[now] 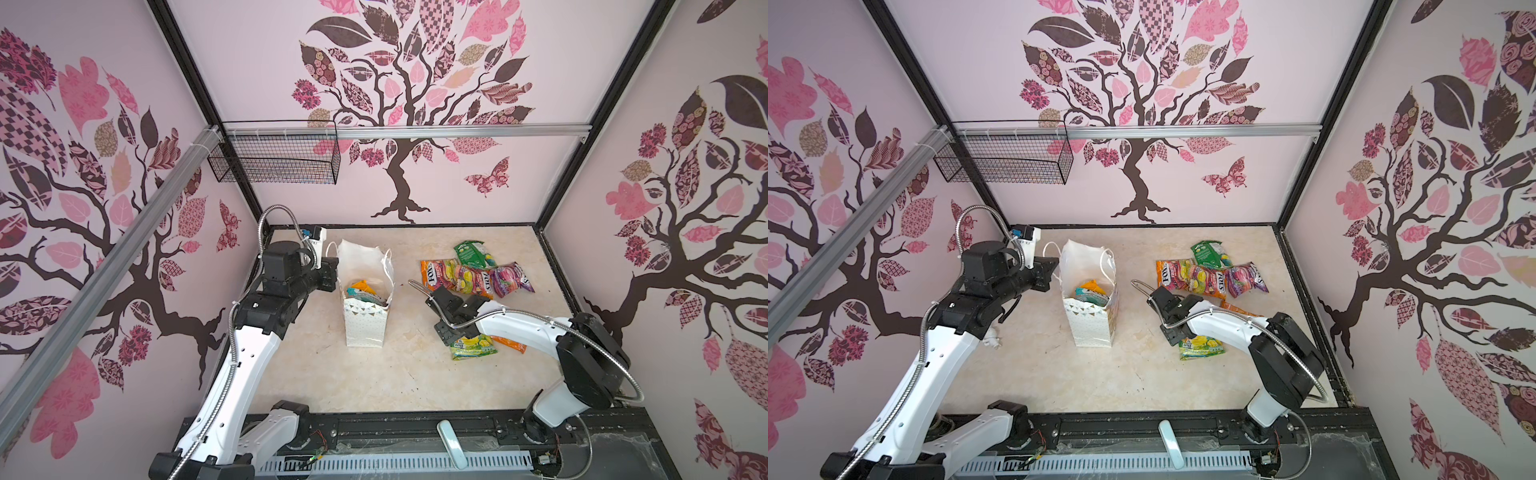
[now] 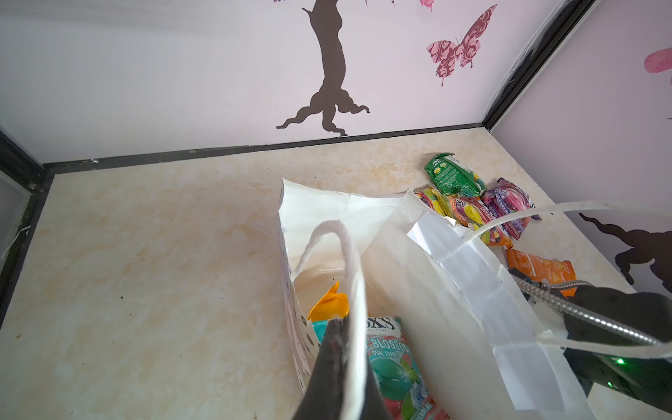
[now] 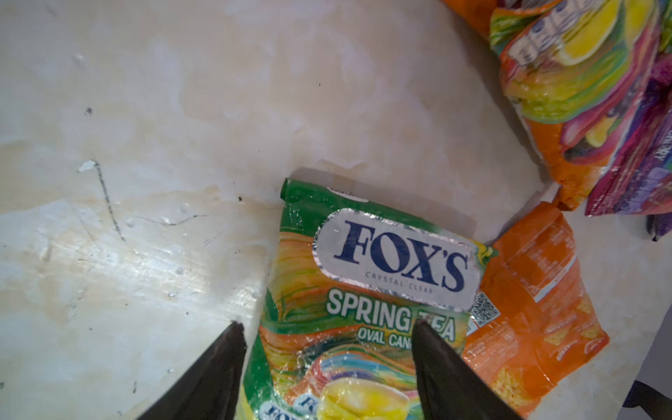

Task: Place the snacks into the paper bag
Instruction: Pick up the snack at the center of the table.

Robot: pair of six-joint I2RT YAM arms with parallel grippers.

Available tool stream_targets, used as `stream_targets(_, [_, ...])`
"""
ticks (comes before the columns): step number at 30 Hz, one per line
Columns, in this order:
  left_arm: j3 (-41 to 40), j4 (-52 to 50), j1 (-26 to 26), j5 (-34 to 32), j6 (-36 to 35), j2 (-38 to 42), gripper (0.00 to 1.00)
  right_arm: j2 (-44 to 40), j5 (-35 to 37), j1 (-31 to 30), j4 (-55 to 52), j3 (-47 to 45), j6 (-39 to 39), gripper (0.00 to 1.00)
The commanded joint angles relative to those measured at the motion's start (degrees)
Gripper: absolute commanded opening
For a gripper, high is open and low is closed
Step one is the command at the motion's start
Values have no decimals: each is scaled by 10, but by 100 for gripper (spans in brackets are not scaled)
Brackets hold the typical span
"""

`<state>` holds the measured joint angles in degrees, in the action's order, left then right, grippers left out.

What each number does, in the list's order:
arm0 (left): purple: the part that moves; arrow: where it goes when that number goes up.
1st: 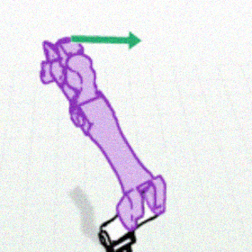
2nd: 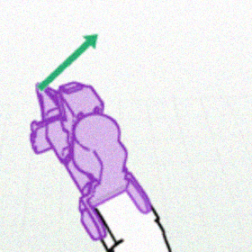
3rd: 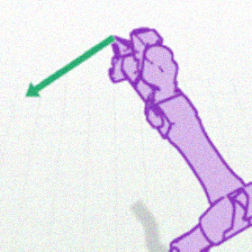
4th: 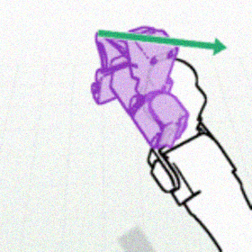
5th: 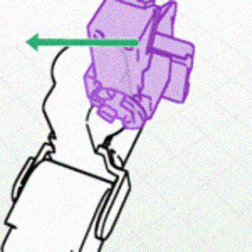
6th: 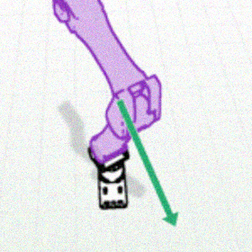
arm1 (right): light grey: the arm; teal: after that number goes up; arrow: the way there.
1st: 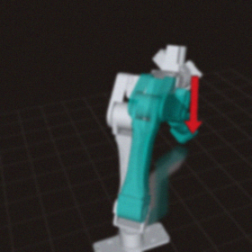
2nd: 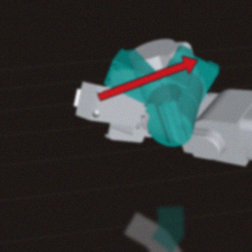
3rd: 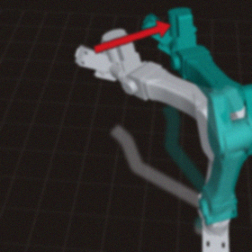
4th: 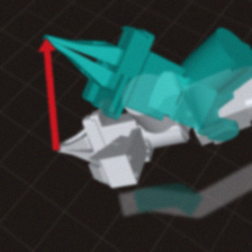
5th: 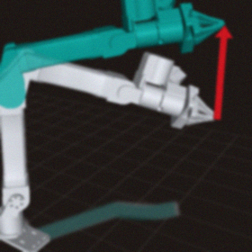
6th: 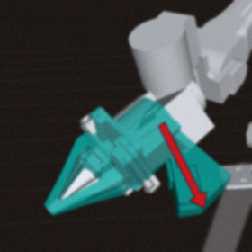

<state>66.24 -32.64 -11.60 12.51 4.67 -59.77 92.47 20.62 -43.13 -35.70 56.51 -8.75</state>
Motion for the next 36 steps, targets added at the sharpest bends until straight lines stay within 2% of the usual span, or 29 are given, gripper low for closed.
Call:
stream_targets(1, [-10, 4, 1, 0, -3, 4, 0, 16, 27, 1, -15, -2, 2, 74])
stream_targets(11, [-10, 2, 0, -2, -3, 8, 0, 48, 14, 1, 23, -16, -14, 70])
stream_targets(17, [-9, 2, 0, -2, -4, 8, 0, 66, 0, 0, 39, -15, -18, 65])
stream_targets(24, [-9, 2, 0, -4, -4, 9, 0, 85, -3, 1, 56, -16, -16, 46])
stream_targets(29, [-9, 1, 0, -5, -4, 10, 0, 96, -4, 1, 59, -16, -19, 27])
stream_targets(36, [-9, 2, 0, -5, -4, 10, 0, 78, -17, 0, 60, -12, -22, 8])
